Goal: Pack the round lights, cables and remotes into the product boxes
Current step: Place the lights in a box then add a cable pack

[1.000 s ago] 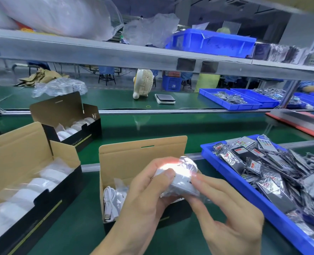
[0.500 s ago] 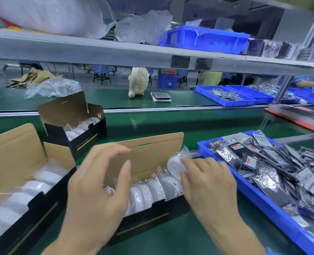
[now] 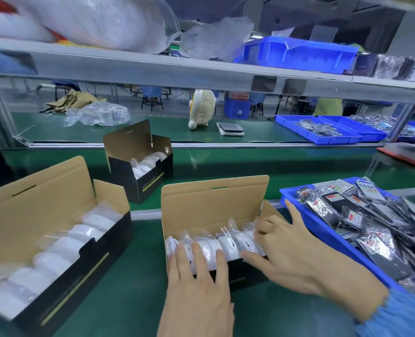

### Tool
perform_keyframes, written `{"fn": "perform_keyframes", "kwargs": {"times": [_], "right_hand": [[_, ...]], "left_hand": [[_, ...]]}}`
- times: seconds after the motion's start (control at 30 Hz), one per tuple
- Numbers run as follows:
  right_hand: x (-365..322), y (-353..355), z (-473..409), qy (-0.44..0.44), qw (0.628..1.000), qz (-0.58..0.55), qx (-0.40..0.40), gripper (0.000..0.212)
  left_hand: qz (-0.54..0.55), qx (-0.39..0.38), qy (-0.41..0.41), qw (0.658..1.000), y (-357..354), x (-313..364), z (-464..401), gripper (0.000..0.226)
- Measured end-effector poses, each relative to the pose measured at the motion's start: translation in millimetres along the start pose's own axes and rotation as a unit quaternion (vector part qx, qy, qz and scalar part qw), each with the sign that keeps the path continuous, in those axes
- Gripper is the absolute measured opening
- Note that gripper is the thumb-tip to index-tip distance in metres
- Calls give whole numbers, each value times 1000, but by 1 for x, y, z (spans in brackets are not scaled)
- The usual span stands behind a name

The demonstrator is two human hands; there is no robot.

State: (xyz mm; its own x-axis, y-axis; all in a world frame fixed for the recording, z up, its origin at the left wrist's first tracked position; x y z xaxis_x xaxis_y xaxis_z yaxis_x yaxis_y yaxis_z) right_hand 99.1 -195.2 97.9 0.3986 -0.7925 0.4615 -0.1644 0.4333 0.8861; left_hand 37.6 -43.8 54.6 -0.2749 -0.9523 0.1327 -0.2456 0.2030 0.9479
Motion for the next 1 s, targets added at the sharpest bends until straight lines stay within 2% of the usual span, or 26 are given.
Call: {"fn": "perform_keyframes", "kwargs": {"times": [0.07, 0.1, 0.13, 0.17, 0.2, 0.23, 0.27, 0.3, 0.33, 0.37, 0.4, 0.43, 0.47, 0.5, 0.53, 0.57, 0.6, 0.7, 0.73, 0.77, 0.83, 0.93, 1.0], "right_hand": [[5, -5, 4, 32, 996, -54, 64, 55], [11, -6, 8, 27, 985, -116, 122, 45], [20, -8, 11, 2, 960, -192, 205, 35], [31, -13, 14, -52, 917, -282, 279, 29], [40, -20, 14, -116, 853, -393, 322, 28], [43, -31, 10, -169, 772, -529, 309, 26], [39, -43, 1, -192, 679, -664, 248, 24], [32, -54, -8, -184, 596, -760, 181, 27], [26, -61, -15, -154, 538, -818, 132, 29], [24, -64, -20, -122, 511, -844, 103, 27], [23, -66, -23, -99, 504, -854, 83, 27], [21, -67, -25, -73, 506, -857, 65, 35], [20, -69, -28, -46, 527, -847, 53, 45], [18, -70, -30, -28, 562, -825, 56, 54], [17, -71, -32, -29, 600, -796, 72, 57], [15, -71, -32, -38, 627, -772, 99, 54], [14, -70, -31, -45, 644, -753, 128, 51], [16, -74, -18, -26, 667, -711, 219, 20], [16, -73, -13, -11, 671, -700, 244, 27], [14, -73, -10, -3, 670, -697, 256, 43], [10, -76, -11, -2, 671, -698, 249, 59], [10, -78, -12, 0, 661, -717, 223, 54], [14, -79, -11, 15, 657, -720, 223, 50]], "left_hand": [[23, -4, 21, 999, -4, 3, 1, 85], [34, 4, 25, 999, -5, 4, 1, 82], [47, 11, 24, 999, -5, 3, 0, 81], [59, 22, 26, 998, -4, 3, -1, 80], [65, 45, 23, 997, -1, 3, 0, 79], [77, 83, 6, 994, 3, 5, 3, 74], [104, 151, -38, 982, 10, 7, 7, 63], [150, 232, -91, 957, 17, 5, 12, 46], [215, 317, -119, 916, 26, -4, 18, 29], [288, 385, -107, 870, 37, -21, 23, 20], [372, 430, -56, 821, 43, -44, 24, 20], [474, 430, 33, 767, 45, -68, 20, 22], [583, 358, 125, 718, 37, -85, 10, 22], [675, 235, 187, 674, 20, -92, -3, 31], [729, 121, 198, 645, 7, -90, -15, 39], [734, 62, 171, 654, -2, -86, -22, 40], [715, 60, 137, 683, -5, -85, -26, 38], [626, 129, 36, 768, 2, -93, -25, 36], [611, 128, 8, 781, 4, -96, -23, 30], [597, 113, -11, 794, 5, -97, -20, 33], [593, 97, -42, 798, 3, -92, -14, 33], [594, 143, -32, 791, -7, -91, -20, 13], [607, 102, 15, 788, -14, -88, -28, 21]]}}
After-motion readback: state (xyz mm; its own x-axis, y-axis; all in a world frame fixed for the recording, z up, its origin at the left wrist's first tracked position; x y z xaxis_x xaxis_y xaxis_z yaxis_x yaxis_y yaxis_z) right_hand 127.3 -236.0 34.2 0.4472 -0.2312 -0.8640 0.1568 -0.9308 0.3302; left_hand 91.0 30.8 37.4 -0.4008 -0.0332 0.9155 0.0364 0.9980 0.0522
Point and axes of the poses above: each hand's wrist, its own z-axis away from the middle knuckle, its own y-axis out of the back of the hand, x = y × z, the point moved 4 cm from there along -z, towards the middle knuckle, and after that the axes turned 14 degrees about z, right-handed, at the moved point
